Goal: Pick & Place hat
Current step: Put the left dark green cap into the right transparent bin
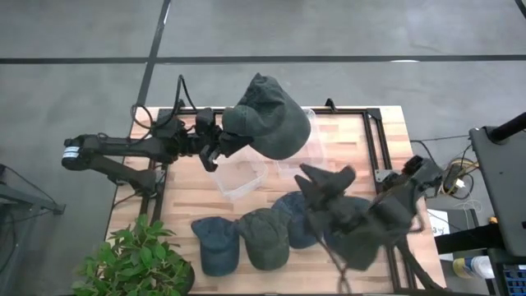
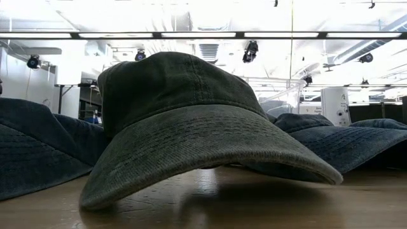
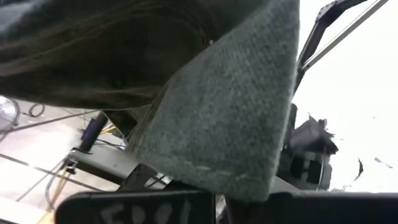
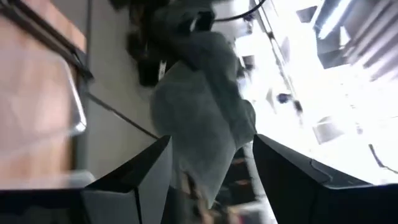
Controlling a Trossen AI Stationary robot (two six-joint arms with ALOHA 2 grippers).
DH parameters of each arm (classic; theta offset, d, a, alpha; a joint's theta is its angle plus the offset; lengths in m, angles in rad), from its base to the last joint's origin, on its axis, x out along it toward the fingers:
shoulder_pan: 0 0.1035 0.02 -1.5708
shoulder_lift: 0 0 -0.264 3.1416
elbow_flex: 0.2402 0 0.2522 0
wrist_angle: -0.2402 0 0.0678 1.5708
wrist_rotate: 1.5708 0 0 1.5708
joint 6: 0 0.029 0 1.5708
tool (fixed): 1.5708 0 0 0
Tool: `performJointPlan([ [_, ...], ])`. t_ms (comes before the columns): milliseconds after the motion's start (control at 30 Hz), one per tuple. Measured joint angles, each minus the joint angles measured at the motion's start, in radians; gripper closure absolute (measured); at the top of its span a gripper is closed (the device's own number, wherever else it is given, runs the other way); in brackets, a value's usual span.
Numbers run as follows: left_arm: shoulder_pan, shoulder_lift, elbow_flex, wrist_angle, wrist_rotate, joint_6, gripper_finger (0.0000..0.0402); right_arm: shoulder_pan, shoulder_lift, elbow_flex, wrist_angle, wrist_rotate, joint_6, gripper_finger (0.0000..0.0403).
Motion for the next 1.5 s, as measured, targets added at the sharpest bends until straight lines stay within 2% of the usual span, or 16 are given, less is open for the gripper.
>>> performJointPlan([
  [100, 0.0, -0.005, 0.0, -0.001, 0.025, -0.011, 0.0397, 0.001, 0.044, 0.0, -0.05, 0.037, -0.012, 0.0184],
  [267, 0.0, -0.01, 0.0, 0.0, 0.1, -0.063, 0.0397, -0.02, 0.064, 0.0, -0.18, 0.052, 0.084, 0.0184],
  [467, -0.001, -0.007, -0.002, -0.01, 0.128, -0.1, 0.0397, -0.045, 0.057, 0.0, -0.194, 0.055, 0.103, 0.0186],
  [633, 0.0, -0.007, -0.002, -0.017, 0.148, -0.107, 0.0397, -0.067, 0.05, 0.0, -0.2, 0.055, 0.103, 0.0207],
  [767, -0.001, -0.005, -0.002, -0.019, 0.153, -0.106, 0.0397, -0.078, 0.05, 0.0, -0.195, 0.053, 0.144, 0.0253],
  [933, 0.0, -0.005, -0.002, -0.017, 0.154, -0.105, 0.0394, -0.084, 0.05, 0.0, -0.192, 0.054, 0.205, 0.0369],
  [1067, 0.0, -0.005, -0.003, -0.052, 0.154, -0.107, 0.0369, -0.087, 0.049, 0.0, -0.191, 0.06, 0.216, 0.0388],
  [1233, 0.0, -0.005, -0.003, -0.095, 0.127, -0.061, 0.0334, -0.089, 0.049, 0.0, -0.189, 0.059, 0.221, 0.0391],
  [1500, 0.0, -0.005, -0.003, -0.2, 0.092, -0.031, 0.0236, -0.121, 0.049, 0.001, -0.188, 0.048, 0.205, 0.0393],
])
